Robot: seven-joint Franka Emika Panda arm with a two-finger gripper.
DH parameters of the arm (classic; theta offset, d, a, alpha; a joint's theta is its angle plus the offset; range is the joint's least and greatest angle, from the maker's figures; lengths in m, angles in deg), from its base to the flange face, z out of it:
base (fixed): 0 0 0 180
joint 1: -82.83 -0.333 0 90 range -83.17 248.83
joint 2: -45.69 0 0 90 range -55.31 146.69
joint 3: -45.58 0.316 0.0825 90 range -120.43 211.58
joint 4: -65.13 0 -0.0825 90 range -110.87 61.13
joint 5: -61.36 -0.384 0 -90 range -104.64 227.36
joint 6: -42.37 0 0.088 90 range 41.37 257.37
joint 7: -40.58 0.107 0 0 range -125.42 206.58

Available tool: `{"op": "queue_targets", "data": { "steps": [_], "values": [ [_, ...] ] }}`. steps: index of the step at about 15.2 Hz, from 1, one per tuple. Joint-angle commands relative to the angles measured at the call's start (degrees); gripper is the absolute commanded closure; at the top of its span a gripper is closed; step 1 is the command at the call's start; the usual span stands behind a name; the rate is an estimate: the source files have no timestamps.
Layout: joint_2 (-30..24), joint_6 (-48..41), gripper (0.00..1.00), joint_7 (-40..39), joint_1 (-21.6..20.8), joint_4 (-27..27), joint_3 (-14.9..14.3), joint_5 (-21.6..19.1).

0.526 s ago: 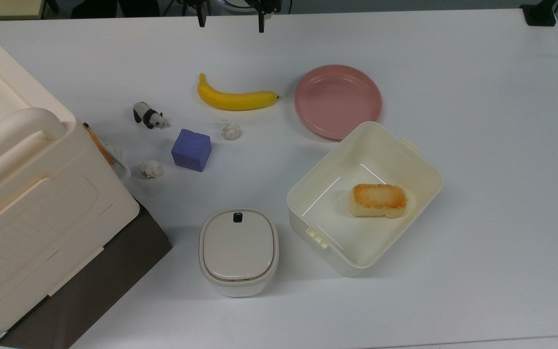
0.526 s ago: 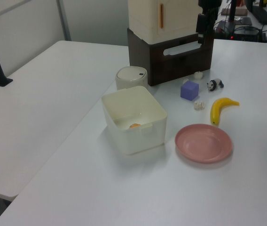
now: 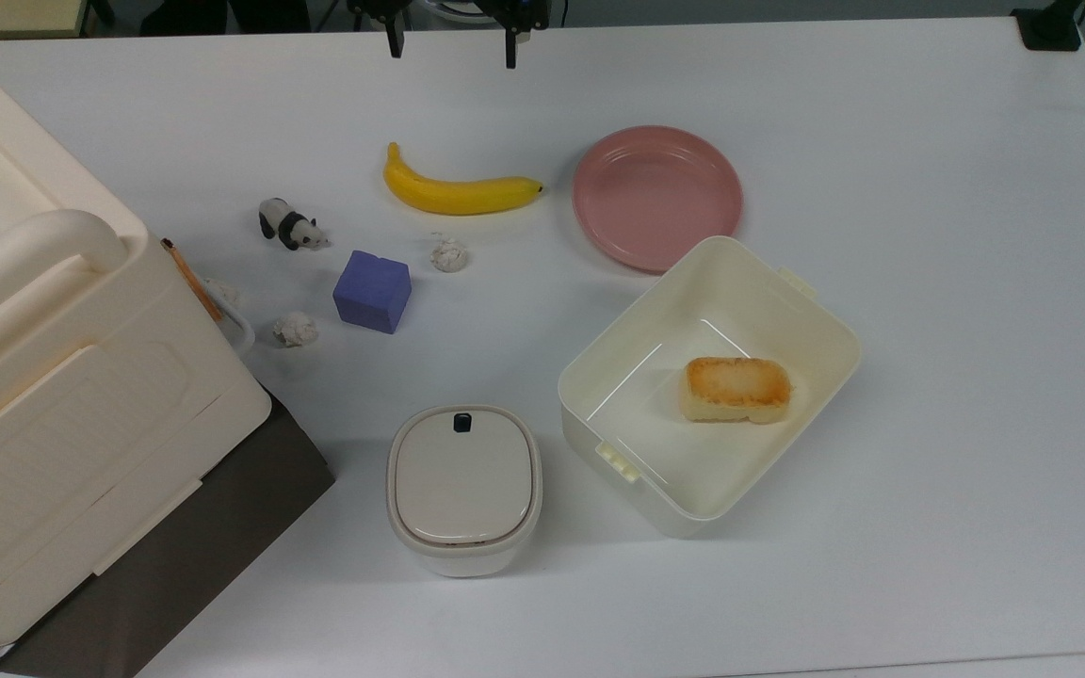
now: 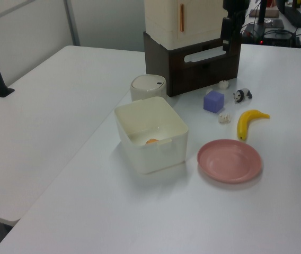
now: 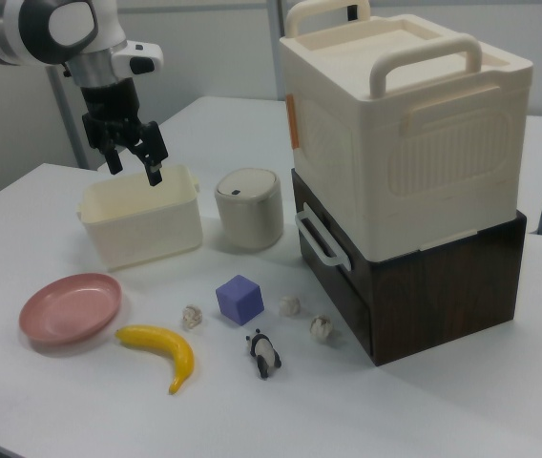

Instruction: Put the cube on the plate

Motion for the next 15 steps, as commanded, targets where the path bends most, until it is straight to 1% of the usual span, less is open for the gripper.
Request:
{"op": "queue_targets", "data": {
  "steps": [1,15],
  "values": [
    [-1.3,1.9,0.0,-0.1,-1.2,-2.0,-0.6,1.1],
    [-1.4,1.8,0.0,-1.1,-1.8,-1.8,-0.6,1.4]
  ]
}}
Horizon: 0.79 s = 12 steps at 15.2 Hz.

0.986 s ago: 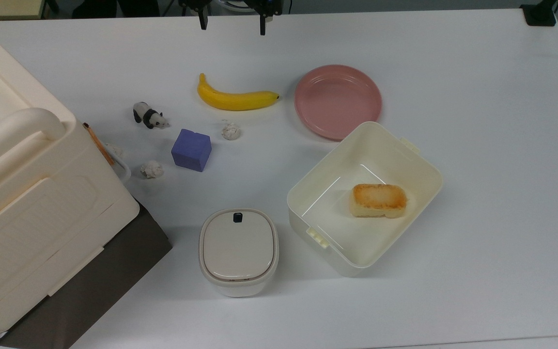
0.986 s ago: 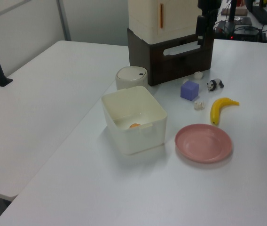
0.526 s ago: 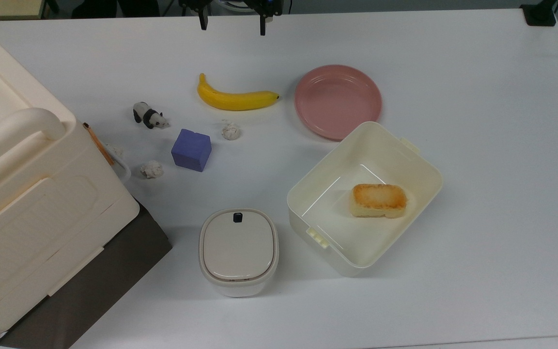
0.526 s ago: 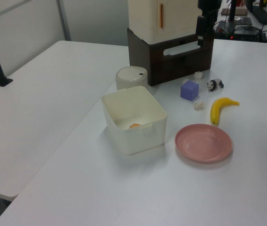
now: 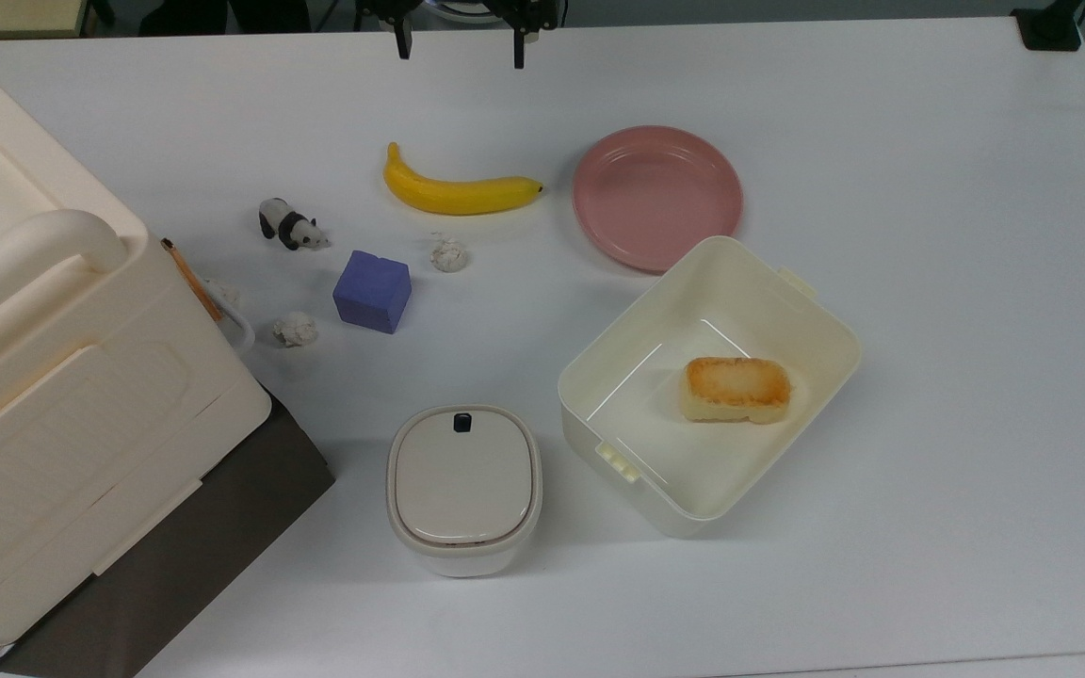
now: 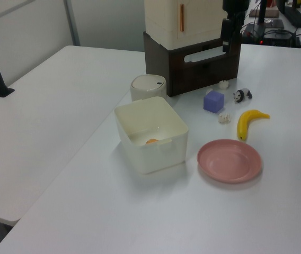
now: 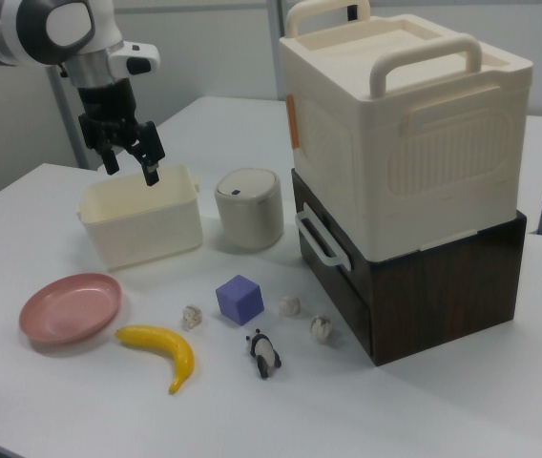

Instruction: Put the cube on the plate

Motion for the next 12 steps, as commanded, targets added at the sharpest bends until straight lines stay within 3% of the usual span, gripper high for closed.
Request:
{"op": "queue_targets", "data": {
  "steps": [1,12],
  "values": [
    [-1.5,1.5,0.0,-1.6,-1.0,-1.7,-0.7,1.5],
    [-1.7,-4.4,0.0,-1.4,-1.1,-1.6,-0.8,2.2]
  ]
}}
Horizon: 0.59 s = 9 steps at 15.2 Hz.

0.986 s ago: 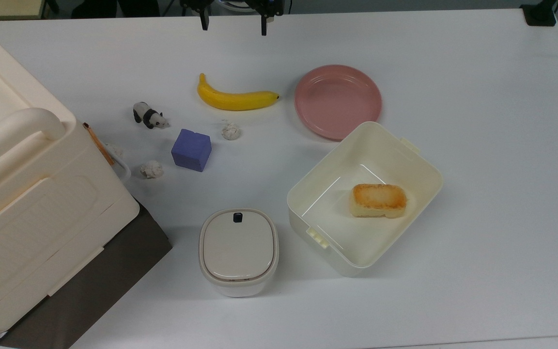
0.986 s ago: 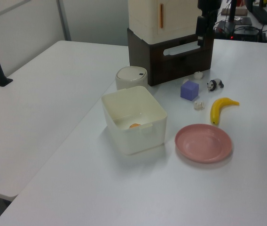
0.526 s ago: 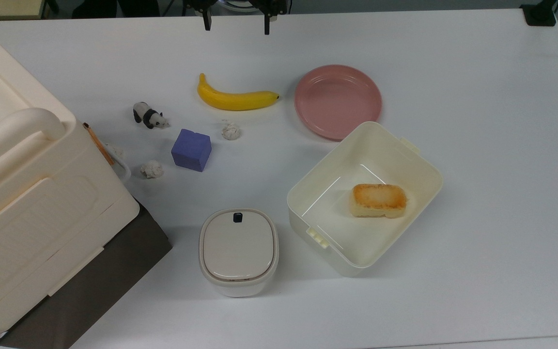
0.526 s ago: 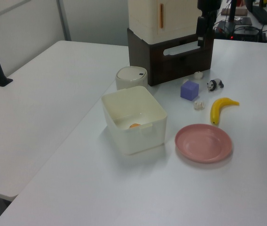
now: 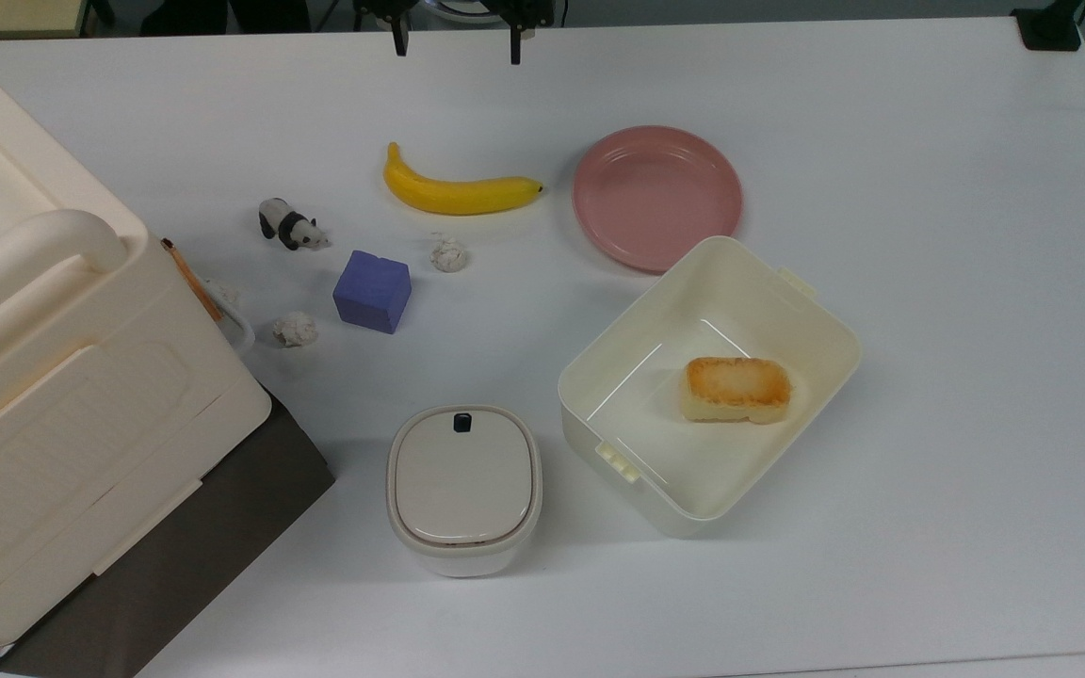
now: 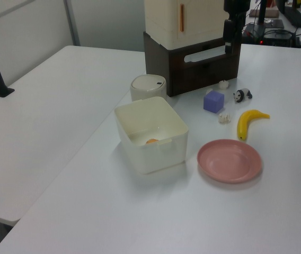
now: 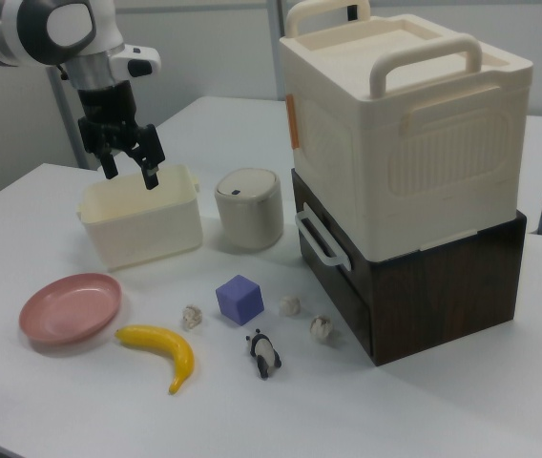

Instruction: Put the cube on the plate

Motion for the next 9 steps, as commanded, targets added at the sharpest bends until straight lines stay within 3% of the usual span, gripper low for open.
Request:
{"op": "queue_targets", "data": {
  "steps": [1,9],
  "values": [
    [-1.5,-4.1,0.0,-0.5,-0.6,-1.6,-0.6,2.3],
    [-2.0,-6.2,0.0,-0.2,-0.4,-1.4,-0.4,2.3]
  ]
}}
